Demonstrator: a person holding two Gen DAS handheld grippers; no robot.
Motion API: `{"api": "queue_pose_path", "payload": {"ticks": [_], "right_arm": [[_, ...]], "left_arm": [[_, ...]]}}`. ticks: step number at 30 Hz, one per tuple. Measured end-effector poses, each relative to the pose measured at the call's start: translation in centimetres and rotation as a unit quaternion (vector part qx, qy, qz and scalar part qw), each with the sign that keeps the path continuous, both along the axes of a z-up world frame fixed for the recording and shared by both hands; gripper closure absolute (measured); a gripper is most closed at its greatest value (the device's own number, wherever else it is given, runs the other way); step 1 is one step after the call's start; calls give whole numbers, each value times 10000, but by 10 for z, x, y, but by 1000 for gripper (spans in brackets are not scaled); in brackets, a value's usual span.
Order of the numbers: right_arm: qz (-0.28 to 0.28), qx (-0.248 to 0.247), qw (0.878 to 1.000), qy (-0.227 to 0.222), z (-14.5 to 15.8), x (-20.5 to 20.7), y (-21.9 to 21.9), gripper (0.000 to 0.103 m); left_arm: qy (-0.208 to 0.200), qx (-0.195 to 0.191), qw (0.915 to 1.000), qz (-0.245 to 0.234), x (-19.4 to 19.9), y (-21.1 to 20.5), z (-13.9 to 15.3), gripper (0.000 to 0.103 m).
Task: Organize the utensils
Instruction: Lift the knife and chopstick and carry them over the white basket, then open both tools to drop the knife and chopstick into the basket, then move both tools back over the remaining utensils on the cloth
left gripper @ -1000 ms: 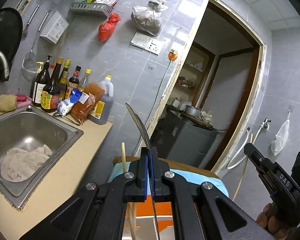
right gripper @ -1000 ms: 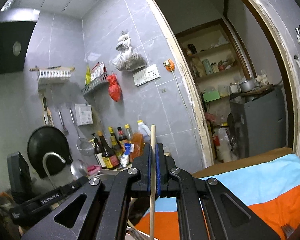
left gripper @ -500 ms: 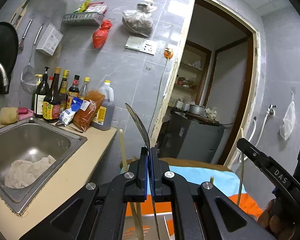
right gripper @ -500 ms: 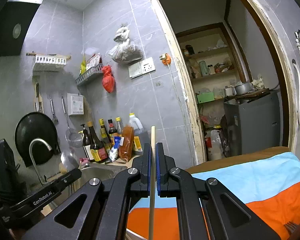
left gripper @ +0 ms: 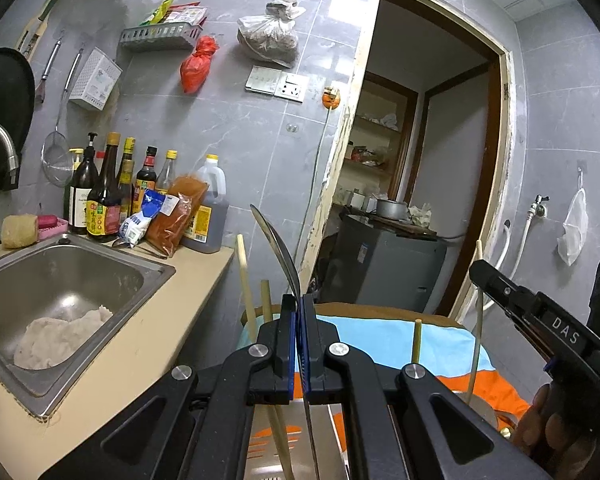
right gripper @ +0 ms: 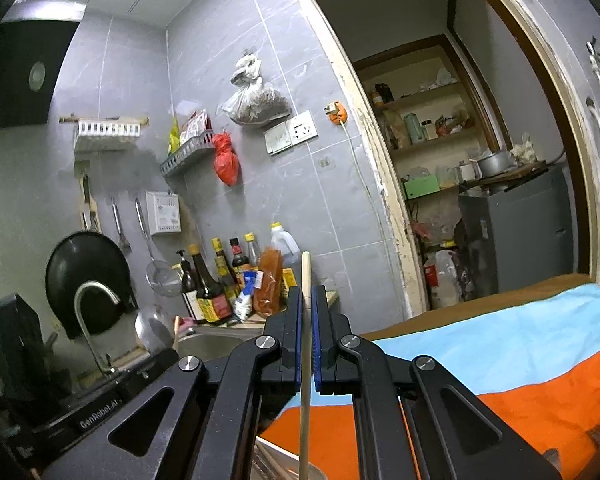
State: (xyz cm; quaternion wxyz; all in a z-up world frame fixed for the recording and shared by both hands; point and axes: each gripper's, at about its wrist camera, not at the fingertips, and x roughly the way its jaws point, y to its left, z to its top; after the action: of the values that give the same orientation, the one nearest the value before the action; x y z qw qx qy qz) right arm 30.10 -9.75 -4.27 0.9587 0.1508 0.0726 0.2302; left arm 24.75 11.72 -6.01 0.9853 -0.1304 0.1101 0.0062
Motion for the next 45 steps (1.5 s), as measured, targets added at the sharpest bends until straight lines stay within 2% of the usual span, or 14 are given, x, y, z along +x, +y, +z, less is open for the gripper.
{"api": "queue_pose_path", "payload": {"ticks": [7,14,16,18,20,25,27,33,35,38,45], "right_arm": [[44,5,10000,77,-7,0,1,99],[145,-32,9994,301,-8,-4,-3,98],[177,-34,9990,403,-9,-5,-7,96],[205,-31,9986,484,-8,-7,-11,89],[235,25,9983,530,-7,-11,-17,75],[181,70,9979,621,6,-22,-36,72],[107,90,9981,602,14,-28,-46,59],[-163,-46,9985,512,42,-50,-84,34],[-293,-137,9985,453,49,-58,-98,24],[-515,-314,9975,367,58,-72,-122,16],[-904,-687,9926,430,64,-99,-175,10]], "left_arm": [[102,-14,9999,-29,-4,-1,-1,100],[470,39,9987,-189,-3,-4,4,99],[578,83,9980,-248,-3,-7,7,91],[608,15,9977,-300,-5,-7,10,62],[490,-139,9984,-236,-11,-6,13,47],[617,-126,9979,-165,-16,-12,25,39],[609,-135,9980,-127,-21,-18,35,25],[463,-90,9989,-50,-33,-46,62,5],[399,-45,9992,-16,-36,-58,68,2],[307,61,9995,11,-39,-81,75,1],[293,281,9990,-188,-44,-139,74,1]]}}
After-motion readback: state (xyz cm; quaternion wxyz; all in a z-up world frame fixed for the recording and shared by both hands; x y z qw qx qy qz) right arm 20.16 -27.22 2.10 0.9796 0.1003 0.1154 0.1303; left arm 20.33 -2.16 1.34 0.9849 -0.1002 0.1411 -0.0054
